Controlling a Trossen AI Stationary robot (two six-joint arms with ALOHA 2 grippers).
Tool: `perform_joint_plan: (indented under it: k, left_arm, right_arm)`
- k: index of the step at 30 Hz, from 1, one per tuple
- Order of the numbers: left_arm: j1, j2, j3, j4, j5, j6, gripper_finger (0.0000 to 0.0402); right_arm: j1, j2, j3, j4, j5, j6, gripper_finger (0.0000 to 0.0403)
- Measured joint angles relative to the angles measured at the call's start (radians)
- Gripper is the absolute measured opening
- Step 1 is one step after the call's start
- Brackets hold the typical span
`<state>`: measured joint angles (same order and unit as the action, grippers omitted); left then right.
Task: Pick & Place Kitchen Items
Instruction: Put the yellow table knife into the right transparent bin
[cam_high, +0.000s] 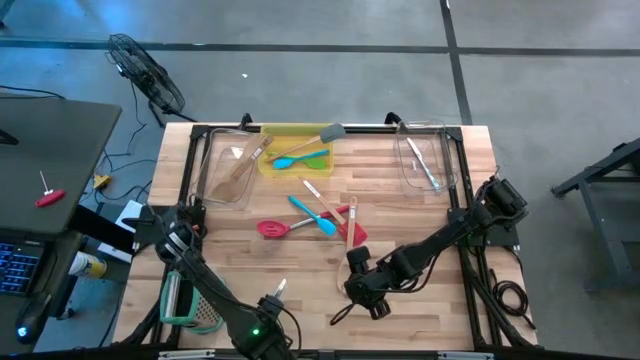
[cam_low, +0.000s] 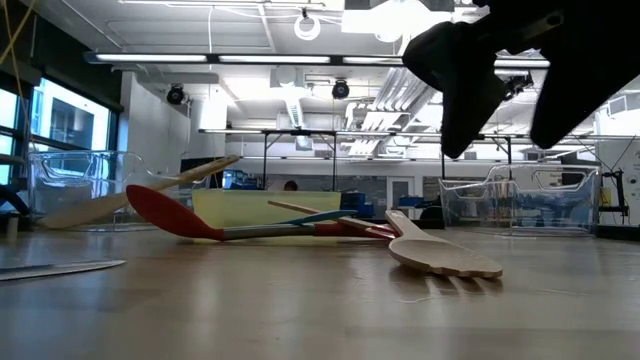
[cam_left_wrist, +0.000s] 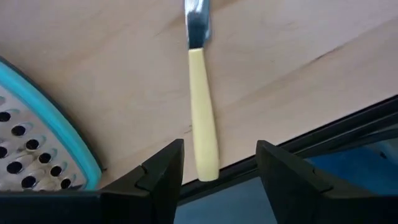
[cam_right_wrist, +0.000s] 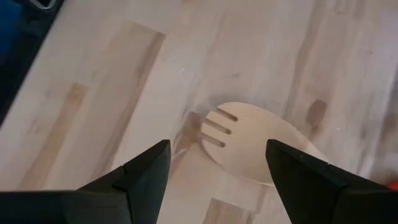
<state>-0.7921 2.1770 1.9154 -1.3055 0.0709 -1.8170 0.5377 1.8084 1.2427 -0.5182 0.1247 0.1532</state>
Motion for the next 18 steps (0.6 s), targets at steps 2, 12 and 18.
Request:
perform_joint_plan:
  k: [2, 12, 18]
  left_arm:
    - [0.0, 0.001, -0.007, 0.002, 0.006, 0.003, 0.0193]
    - [0.001, 0.001, -0.066, 0.083, 0.036, 0.034, 0.0193]
    - [0.001, 0.0, -0.091, 0.102, 0.051, 0.031, 0.0193]
  right_arm:
    - [0.0, 0.0, 0.0, 0.0, -0.001, 0.0, 0.0257]
    - [0.016, 0.0, 0.0, -0.001, -0.001, -0.023, 0.0257]
    - [0.025, 0.0, 0.0, 0.001, -0.001, -0.023, 0.0257]
